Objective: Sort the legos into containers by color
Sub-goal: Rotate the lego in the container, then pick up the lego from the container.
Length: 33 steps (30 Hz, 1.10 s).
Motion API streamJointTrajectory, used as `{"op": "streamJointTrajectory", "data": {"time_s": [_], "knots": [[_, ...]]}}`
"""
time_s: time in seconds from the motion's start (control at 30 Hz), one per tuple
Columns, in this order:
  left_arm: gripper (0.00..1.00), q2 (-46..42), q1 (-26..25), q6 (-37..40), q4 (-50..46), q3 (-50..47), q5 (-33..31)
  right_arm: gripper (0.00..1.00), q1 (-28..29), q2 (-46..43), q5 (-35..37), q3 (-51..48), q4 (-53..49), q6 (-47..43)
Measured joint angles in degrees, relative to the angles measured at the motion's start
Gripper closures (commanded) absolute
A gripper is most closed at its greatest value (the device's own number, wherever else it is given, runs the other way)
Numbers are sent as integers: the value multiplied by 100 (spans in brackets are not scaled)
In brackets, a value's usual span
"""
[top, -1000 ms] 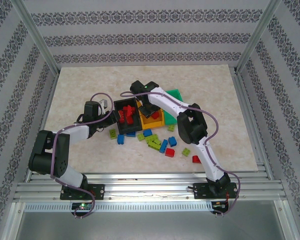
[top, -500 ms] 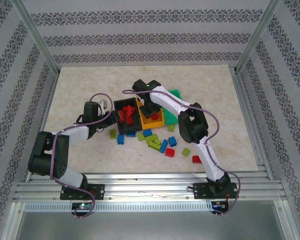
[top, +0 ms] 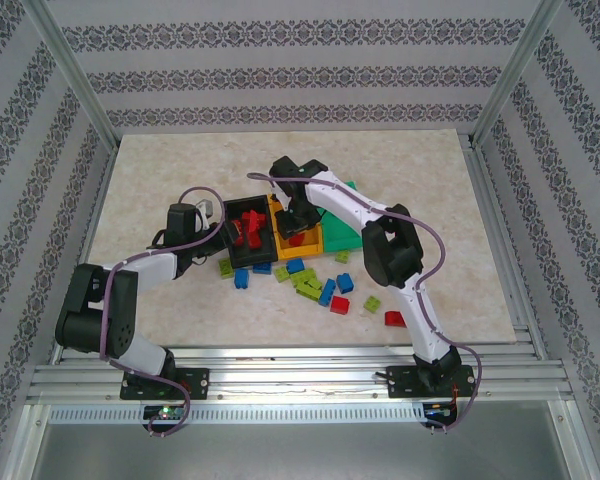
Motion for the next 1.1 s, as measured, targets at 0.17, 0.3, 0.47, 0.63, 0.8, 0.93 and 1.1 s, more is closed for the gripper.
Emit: {"op": "streamJointTrajectory", "data": {"time_s": [0.17,0.3,0.47,0.63,0.8,0.93,1.1], "knots": [[63,0,-4,-17,2,-2,20,62,66,-105,219,0,0,-55],[63,0,-4,-20,2,-2,42,60,107,-238,361,2,-2,-66],[63,0,-4,-20,2,-2,42,58,203,-249,831,125,-177,33],[63,0,-4,-24,4,-4,59,54,313,-249,1235,101,-323,413],[63,0,-4,-26,4,-4,79,50,350,-247,1285,-146,-299,815],[63,0,-4,-26,9,-9,79,47,350,-227,1263,-170,-223,1174],[63,0,-4,-24,74,-46,79,46,348,-160,1246,-201,-105,1593]]}}
